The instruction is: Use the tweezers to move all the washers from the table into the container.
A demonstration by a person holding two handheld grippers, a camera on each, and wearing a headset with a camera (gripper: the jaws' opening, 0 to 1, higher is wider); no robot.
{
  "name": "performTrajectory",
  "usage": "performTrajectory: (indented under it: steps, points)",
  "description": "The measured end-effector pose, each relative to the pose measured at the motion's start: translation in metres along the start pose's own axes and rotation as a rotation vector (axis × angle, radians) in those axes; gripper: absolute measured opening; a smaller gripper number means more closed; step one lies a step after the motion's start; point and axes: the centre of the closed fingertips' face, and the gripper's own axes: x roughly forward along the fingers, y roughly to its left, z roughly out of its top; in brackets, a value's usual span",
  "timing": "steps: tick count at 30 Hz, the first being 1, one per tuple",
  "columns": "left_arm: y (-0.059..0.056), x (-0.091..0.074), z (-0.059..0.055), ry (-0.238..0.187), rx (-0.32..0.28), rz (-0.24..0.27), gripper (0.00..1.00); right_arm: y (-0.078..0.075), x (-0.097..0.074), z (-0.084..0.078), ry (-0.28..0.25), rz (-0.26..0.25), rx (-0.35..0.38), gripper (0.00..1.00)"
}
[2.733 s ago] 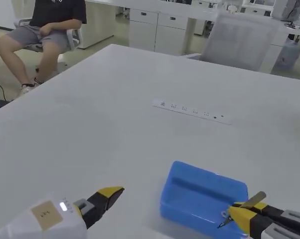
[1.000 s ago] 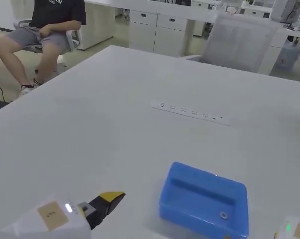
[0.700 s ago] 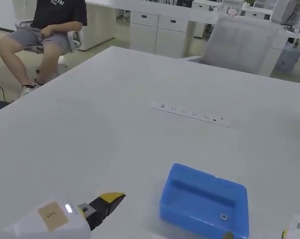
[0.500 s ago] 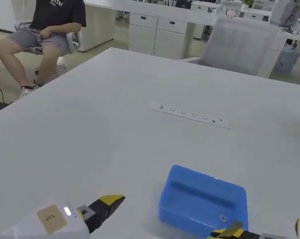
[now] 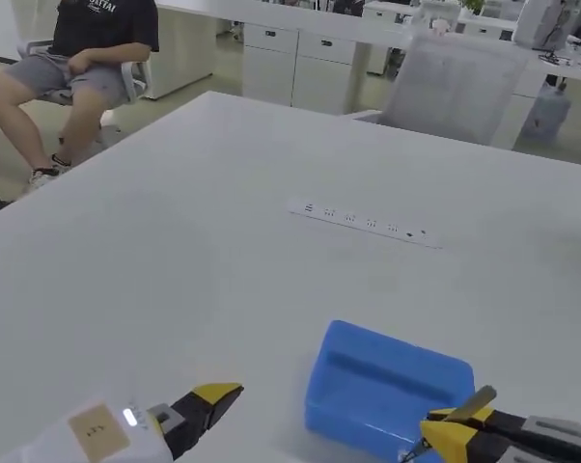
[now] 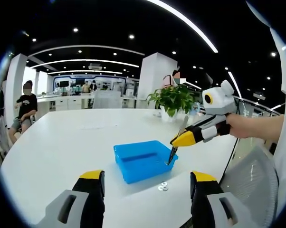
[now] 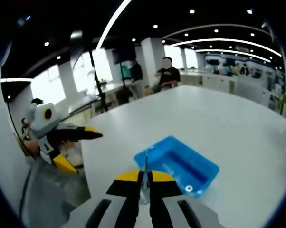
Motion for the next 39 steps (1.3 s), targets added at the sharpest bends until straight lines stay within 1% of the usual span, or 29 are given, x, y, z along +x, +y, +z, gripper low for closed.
performTrajectory:
  steps: [3,7,10,13,15,16,23,29,35,38,39]
  points:
    - [0.000,0.000,0.000,0.000,-0.001,-0.001,0.73,-0.010,0.002,0.007,-0.011,-0.022,0.012,0.02]
    - [0.001,0.000,0.000,0.001,-0.003,0.001,0.73,-0.019,0.006,0.013,-0.017,-0.034,0.022,0.03]
    - [0.002,-0.001,0.000,0.000,-0.002,0.006,0.73,-0.027,0.010,0.013,-0.006,-0.046,0.030,0.03]
    - [0.002,-0.001,0.000,0.000,-0.005,0.009,0.73,-0.036,0.015,0.007,0.025,-0.062,0.049,0.03]
    - [0.003,-0.001,0.000,0.001,-0.004,0.011,0.73,-0.045,0.019,-0.003,0.071,-0.081,0.062,0.03]
    - [0.003,-0.001,0.000,0.002,-0.004,0.012,0.73,-0.048,0.023,-0.007,0.081,-0.085,0.062,0.03]
    - [0.004,-0.001,-0.002,0.013,0.000,0.018,0.72,-0.062,0.035,-0.017,0.096,-0.083,0.091,0.03]
    - [0.005,-0.001,-0.005,0.022,0.002,0.017,0.72,-0.070,0.041,-0.022,0.112,-0.102,0.074,0.03]
    - [0.005,0.000,-0.007,0.033,0.007,0.014,0.71,-0.076,0.049,-0.024,0.115,-0.103,0.072,0.03]
    - [0.004,0.000,-0.007,0.037,0.009,0.014,0.71,-0.078,0.052,-0.025,0.124,-0.114,0.039,0.03]
    - [0.005,0.000,-0.007,0.038,0.009,0.015,0.70,-0.077,0.053,-0.026,0.126,-0.111,0.038,0.03]
